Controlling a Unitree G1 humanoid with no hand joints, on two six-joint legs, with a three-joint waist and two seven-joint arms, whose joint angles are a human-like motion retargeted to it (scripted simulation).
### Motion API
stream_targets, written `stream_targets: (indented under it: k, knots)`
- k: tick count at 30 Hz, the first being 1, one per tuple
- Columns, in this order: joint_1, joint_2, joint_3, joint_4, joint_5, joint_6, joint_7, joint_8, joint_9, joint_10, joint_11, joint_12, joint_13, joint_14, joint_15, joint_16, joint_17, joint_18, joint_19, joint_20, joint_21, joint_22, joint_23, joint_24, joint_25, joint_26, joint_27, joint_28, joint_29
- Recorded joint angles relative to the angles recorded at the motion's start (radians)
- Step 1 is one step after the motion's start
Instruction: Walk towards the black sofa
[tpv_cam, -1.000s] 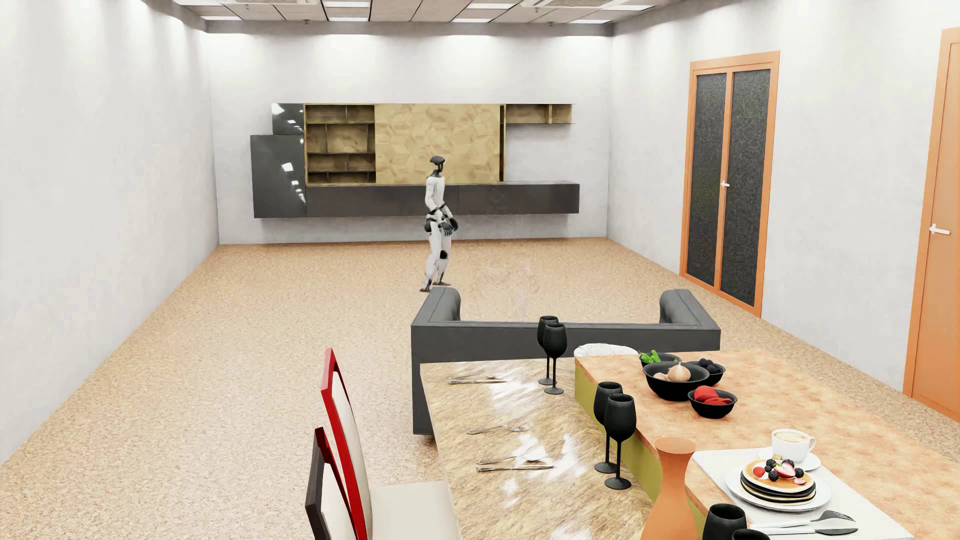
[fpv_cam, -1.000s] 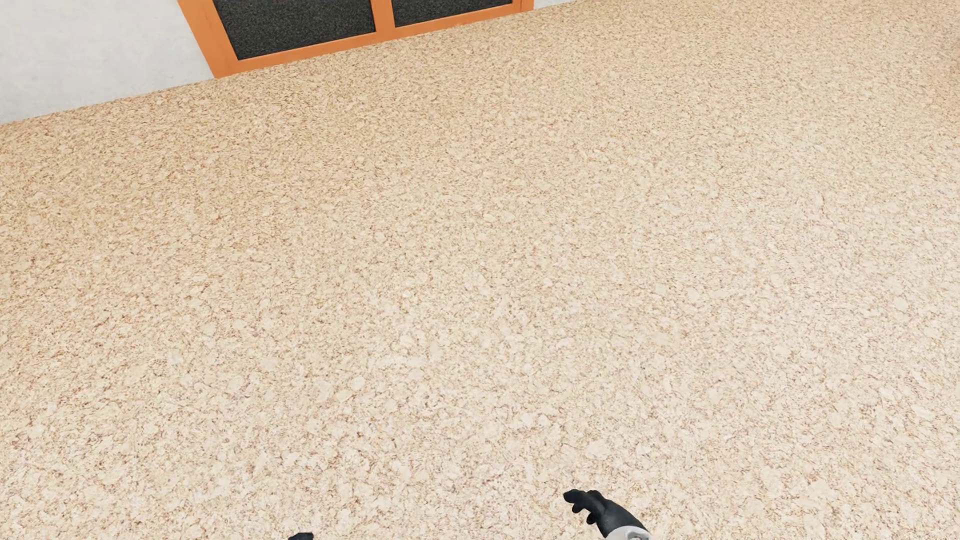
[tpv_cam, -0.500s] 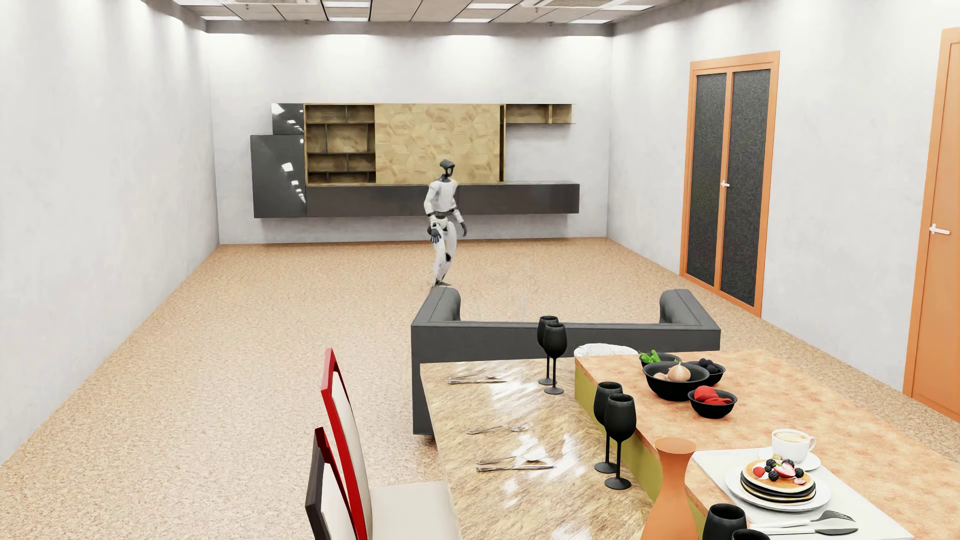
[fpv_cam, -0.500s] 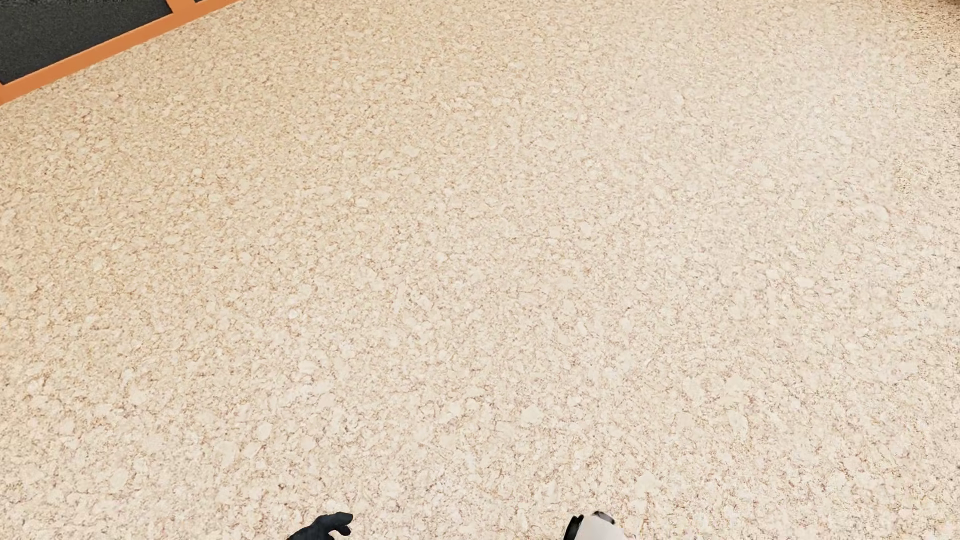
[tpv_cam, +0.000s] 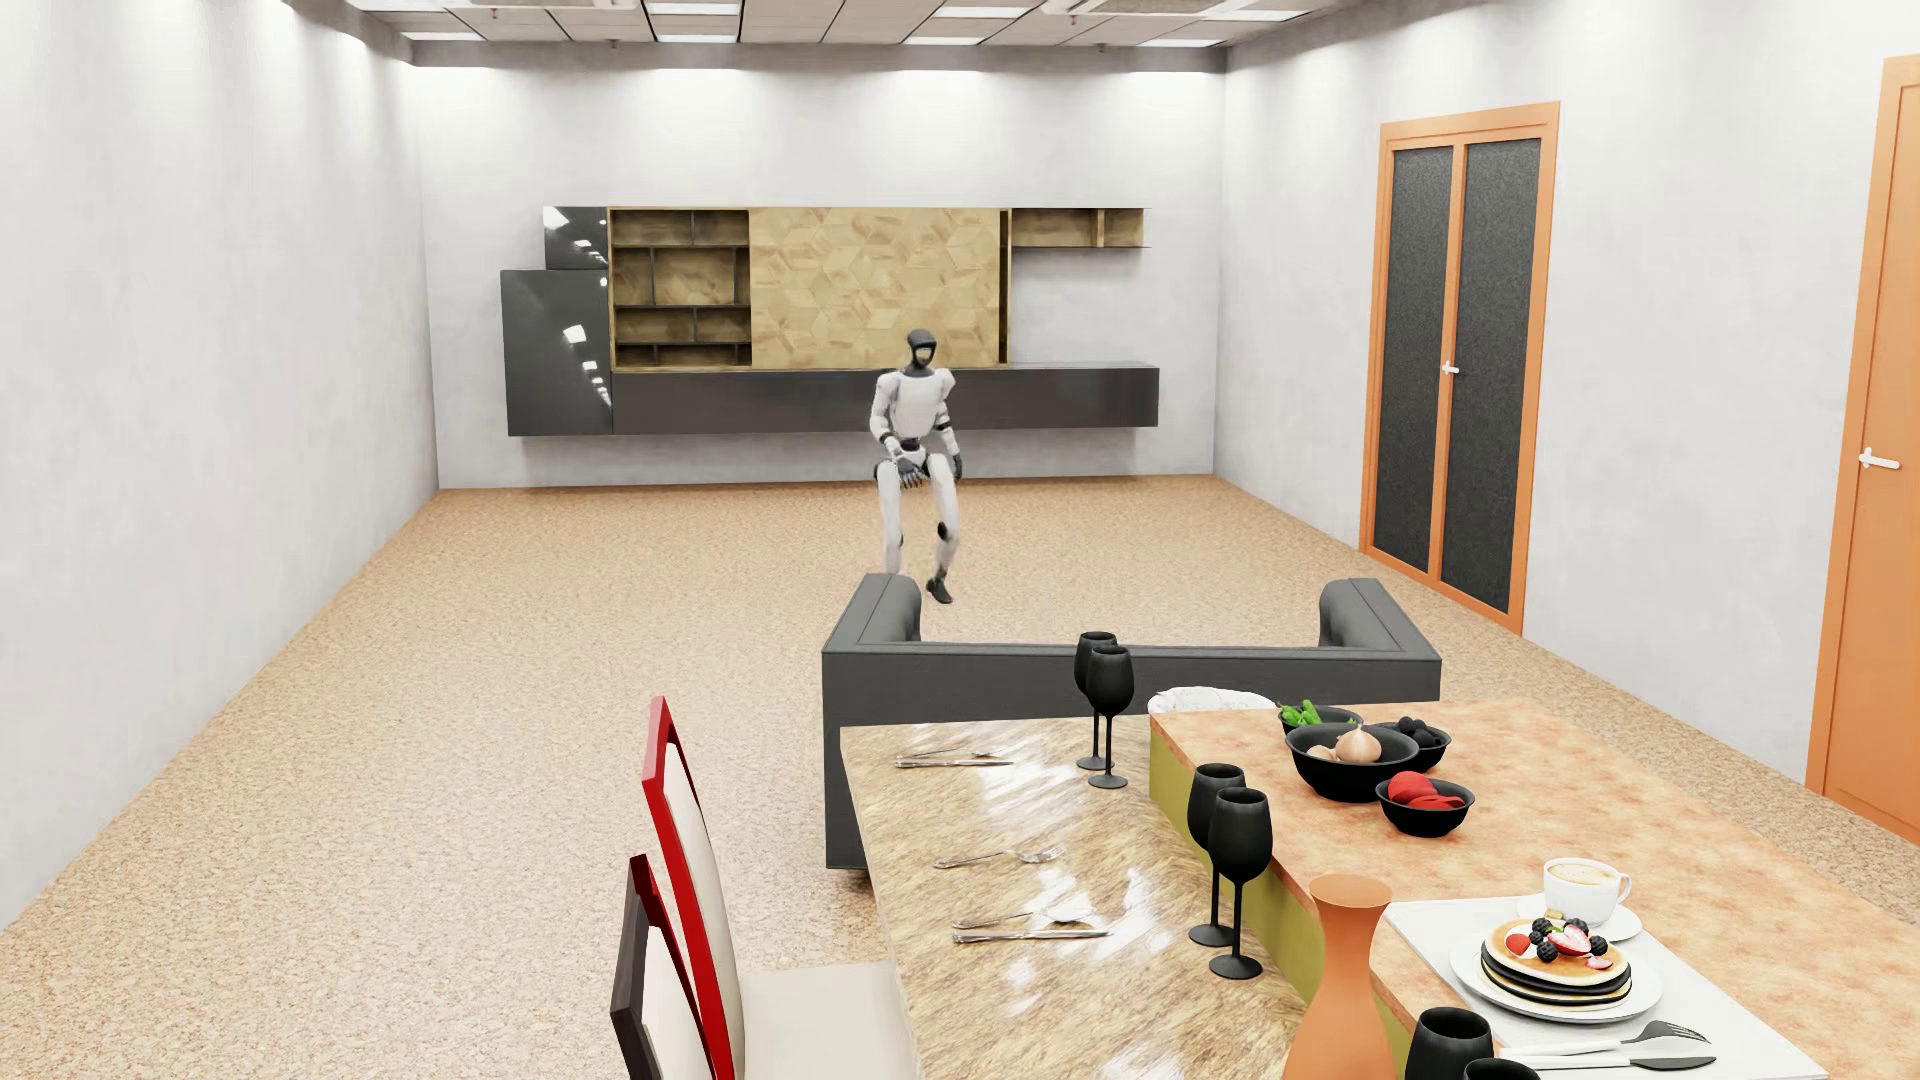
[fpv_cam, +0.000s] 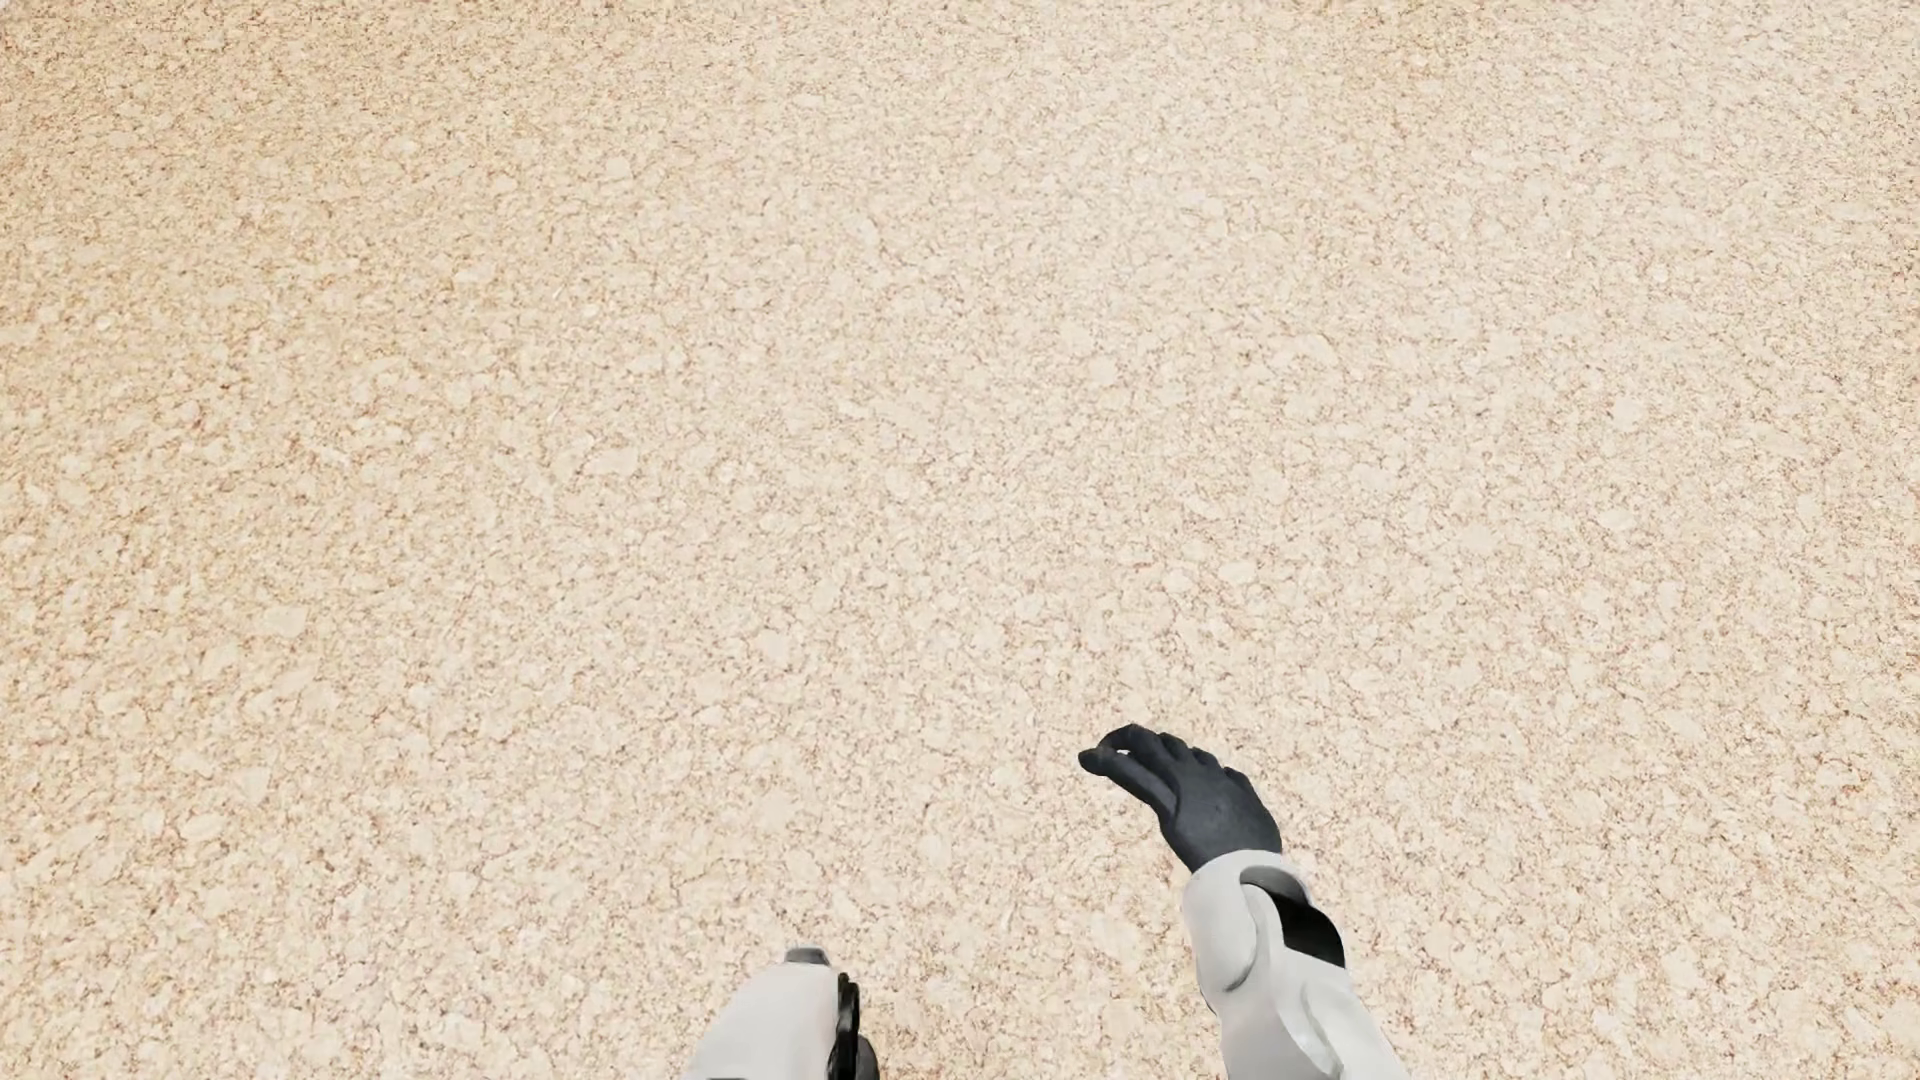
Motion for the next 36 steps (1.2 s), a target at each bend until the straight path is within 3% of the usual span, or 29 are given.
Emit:
stream_targets:
  k: [2, 3, 4, 5, 6, 7, 8, 10, 11, 13, 15, 17, 19, 20, 21, 22, 23, 24, 25, 26, 27, 29, 30, 31, 32, 33, 34, 35, 36]
  knots:
    - [-0.068, 0.196, 0.029, 0.018, 0.013, -0.010, 0.085, 0.067, 0.009, -0.412, -0.101, 0.045, -0.117, 0.082, -0.017, -0.034, -0.032, 0.080, 0.020, 0.009, 0.096, -0.007, 0.019, 0.023, 0.016, -0.019, 0.005, -0.060, 0.048]
    - [-0.072, 0.291, 0.043, -0.018, -0.001, -0.018, 0.037, 0.104, 0.018, -0.634, -0.129, 0.070, -0.173, 0.130, -0.018, -0.058, -0.038, 0.014, 0.039, 0.023, 0.138, -0.024, 0.051, 0.037, 0.043, -0.034, 0.013, -0.054, 0.043]
    - [-0.057, 0.369, 0.056, -0.040, -0.024, -0.028, -0.023, 0.147, 0.026, -0.768, -0.127, 0.092, -0.207, 0.161, 0.016, -0.088, -0.035, 0.009, 0.052, 0.046, 0.166, -0.040, 0.107, 0.049, 0.082, -0.040, 0.034, -0.022, 0.017]
    - [-0.042, 0.428, 0.063, -0.016, -0.047, -0.031, 0.068, 0.174, 0.032, -0.738, -0.088, 0.109, -0.218, 0.179, 0.098, -0.119, -0.024, 0.012, 0.066, 0.072, 0.176, -0.049, 0.185, 0.055, 0.129, -0.038, 0.069, 0.019, -0.020]
    - [-0.037, 0.443, 0.073, -0.001, -0.084, -0.037, 0.106, 0.194, 0.039, -0.610, 0.018, 0.114, -0.206, 0.292, 0.254, -0.149, -0.015, 0.046, 0.108, 0.088, 0.166, -0.045, 0.277, 0.060, 0.175, -0.033, 0.122, 0.050, -0.059]
    - [-0.026, 0.398, 0.081, -0.014, -0.119, -0.046, 0.110, 0.215, 0.048, -0.470, 0.218, 0.099, -0.179, 0.252, 0.466, -0.170, -0.011, 0.134, 0.216, 0.093, 0.141, -0.028, 0.369, 0.063, 0.213, -0.026, 0.189, 0.064, -0.098]
    - [0.009, 0.288, 0.083, -0.030, -0.161, -0.054, 0.112, 0.203, 0.060, -0.378, 0.476, 0.060, -0.142, 0.150, 0.636, -0.169, -0.003, 0.148, 0.287, 0.086, 0.111, -0.006, 0.454, 0.068, 0.243, -0.016, 0.258, 0.063, -0.132]
    - [0.154, -0.021, 0.058, -0.068, -0.193, -0.066, 0.114, 0.197, 0.076, -0.392, 0.835, -0.066, -0.075, 0.023, 0.514, -0.124, 0.015, 0.135, 0.180, 0.035, 0.111, 0.027, 0.613, 0.096, 0.272, -0.015, 0.317, 0.046, -0.096]
    - [0.248, -0.170, 0.035, -0.083, -0.182, -0.066, 0.102, 0.189, 0.074, -0.462, 0.867, -0.140, -0.037, -0.006, 0.473, -0.096, 0.014, 0.115, 0.175, -0.004, 0.163, 0.020, 0.654, 0.119, 0.268, -0.020, 0.311, 0.050, -0.002]
    - [0.437, -0.380, -0.017, -0.107, -0.168, -0.054, 0.065, 0.138, 0.054, -0.602, 0.693, -0.235, 0.081, -0.044, 0.390, -0.049, -0.036, 0.099, 0.156, -0.073, 0.235, -0.004, 0.653, 0.139, 0.279, -0.101, 0.218, 0.092, 0.193]
    - [0.595, -0.498, -0.066, -0.124, -0.162, -0.038, 0.043, 0.142, 0.032, -0.640, 0.342, -0.336, 0.250, -0.137, 0.385, -0.020, -0.082, 0.105, 0.137, -0.164, 0.136, -0.053, 0.545, 0.131, 0.333, -0.187, 0.193, 0.095, 0.256]
    - [0.744, -0.515, -0.109, -0.117, -0.184, -0.033, 0.009, 0.160, 0.014, -0.648, -0.138, -0.413, 0.421, -0.218, 0.408, 0.015, -0.079, 0.086, 0.157, -0.236, -0.057, -0.155, 0.396, 0.098, 0.339, -0.258, 0.195, 0.100, 0.144]
    - [0.863, -0.484, -0.149, -0.078, -0.224, -0.039, -0.036, 0.031, 0.003, -0.567, -0.278, -0.405, 0.529, -0.186, 0.392, 0.026, 0.011, 0.041, 0.156, -0.231, -0.228, -0.265, 0.322, -0.004, 0.303, -0.296, 0.221, 0.169, -0.088]
    - [0.867, -0.492, -0.168, -0.029, -0.216, -0.033, -0.050, 0.010, 0.005, -0.431, -0.136, -0.372, 0.543, -0.055, 0.531, 0.041, 0.072, 0.012, 0.035, -0.215, -0.269, -0.305, 0.329, -0.060, 0.286, -0.299, 0.253, 0.200, -0.172]
    - [0.811, -0.487, -0.176, 0.008, -0.208, -0.022, -0.078, -0.019, 0.011, -0.201, 0.022, -0.328, 0.529, 0.189, 0.550, 0.055, 0.116, -0.010, -0.035, -0.196, -0.272, -0.326, 0.361, -0.096, 0.274, -0.286, 0.287, 0.216, -0.191]
    - [0.707, -0.458, -0.176, 0.077, -0.191, -0.007, -0.057, -0.041, 0.018, 0.044, 0.138, -0.288, 0.488, 0.390, 0.453, 0.061, 0.134, -0.045, -0.021, -0.177, -0.241, -0.322, 0.411, -0.104, 0.262, -0.255, 0.303, 0.222, -0.134]
    - [0.590, -0.402, -0.162, 0.148, -0.158, 0.011, -0.036, -0.058, 0.024, 0.227, 0.183, -0.264, 0.429, 0.386, 0.364, 0.058, 0.131, -0.017, -0.017, -0.162, -0.184, -0.285, 0.462, -0.092, 0.245, -0.209, 0.300, 0.221, -0.029]
    - [0.470, -0.317, -0.138, 0.163, -0.110, 0.028, -0.031, -0.062, 0.026, 0.324, 0.159, -0.252, 0.359, 0.289, 0.308, 0.047, 0.113, 0.080, -0.012, -0.154, -0.115, -0.215, 0.501, -0.070, 0.219, -0.153, 0.278, 0.211, 0.072]
    - [0.373, -0.216, -0.112, 0.169, -0.060, 0.038, 0.004, -0.046, 0.022, 0.322, 0.091, -0.240, 0.284, 0.210, 0.276, 0.032, 0.090, 0.083, -0.005, -0.148, -0.044, -0.128, 0.522, -0.046, 0.183, -0.095, 0.249, 0.184, 0.128]
    - [0.291, -0.114, -0.086, 0.154, -0.014, 0.042, 0.038, -0.013, 0.015, 0.255, 0.023, -0.210, 0.208, 0.155, 0.249, 0.023, 0.061, 0.099, 0.005, -0.143, 0.024, -0.046, 0.527, -0.021, 0.141, -0.046, 0.218, 0.132, 0.141]
    - [0.227, -0.020, -0.063, 0.136, 0.020, 0.041, 0.073, 0.028, 0.006, 0.132, -0.027, -0.186, 0.131, 0.113, 0.215, 0.008, 0.042, 0.071, 0.010, -0.147, 0.094, 0.019, 0.514, 0.008, 0.093, 0.006, 0.194, 0.059, 0.128]
    - [0.131, 0.124, -0.018, 0.099, 0.057, 0.032, 0.103, 0.105, -0.012, -0.229, -0.043, -0.074, -0.035, 0.111, 0.106, 0.016, 0.019, 0.052, 0.011, -0.138, 0.214, 0.060, 0.449, 0.052, 0.037, 0.004, 0.134, -0.107, 0.095]
    - [0.119, 0.192, 0.002, 0.066, 0.058, 0.028, 0.066, 0.161, -0.020, -0.482, -0.043, -0.011, -0.102, 0.136, 0.043, 0.002, 0.015, 0.013, 0.017, -0.110, 0.234, 0.046, 0.389, 0.059, 0.044, -0.009, 0.104, -0.141, 0.072]
    - [0.143, 0.271, 0.022, 0.042, 0.051, 0.025, -0.007, 0.219, -0.027, -0.751, -0.044, 0.056, -0.139, 0.156, -0.016, -0.026, 0.021, -0.019, 0.025, -0.061, 0.218, 0.026, 0.317, 0.054, 0.083, -0.010, 0.074, -0.122, 0.032]
    - [0.150, 0.355, 0.036, 0.056, 0.043, 0.029, -0.006, 0.252, -0.032, -0.855, -0.015, 0.120, -0.142, 0.095, -0.066, -0.060, 0.032, -0.067, 0.034, -0.006, 0.177, 0.015, 0.242, 0.042, 0.146, -0.003, 0.041, -0.071, -0.025]
    - [0.160, 0.405, 0.046, 0.075, 0.014, 0.036, 0.068, 0.243, -0.034, -0.815, 0.067, 0.163, -0.120, 0.197, -0.045, -0.095, 0.032, -0.075, 0.039, 0.030, 0.131, 0.024, 0.168, 0.033, 0.212, 0.010, 0.008, -0.024, -0.084]
    - [0.124, 0.402, 0.055, 0.061, -0.040, 0.034, 0.075, 0.229, -0.027, -0.623, 0.242, 0.180, -0.088, 0.384, 0.070, -0.126, 0.014, 0.023, 0.087, 0.039, 0.088, 0.054, 0.103, 0.041, 0.257, 0.026, -0.012, -0.004, -0.128]
    - [0.094, 0.341, 0.056, 0.050, -0.091, 0.026, 0.095, 0.221, -0.014, -0.415, 0.490, 0.174, -0.051, 0.286, 0.259, -0.137, 0.002, 0.084, 0.172, 0.027, 0.045, 0.089, 0.058, 0.065, 0.274, 0.044, -0.011, -0.010, -0.161]
    - [0.103, 0.227, 0.056, 0.044, -0.146, 0.014, 0.112, 0.211, 0.000, -0.288, 0.745, 0.145, -0.017, 0.174, 0.388, -0.130, 0.014, 0.105, 0.230, 0.010, 0.003, 0.110, 0.053, 0.097, 0.277, 0.056, 0.016, -0.030, -0.195]
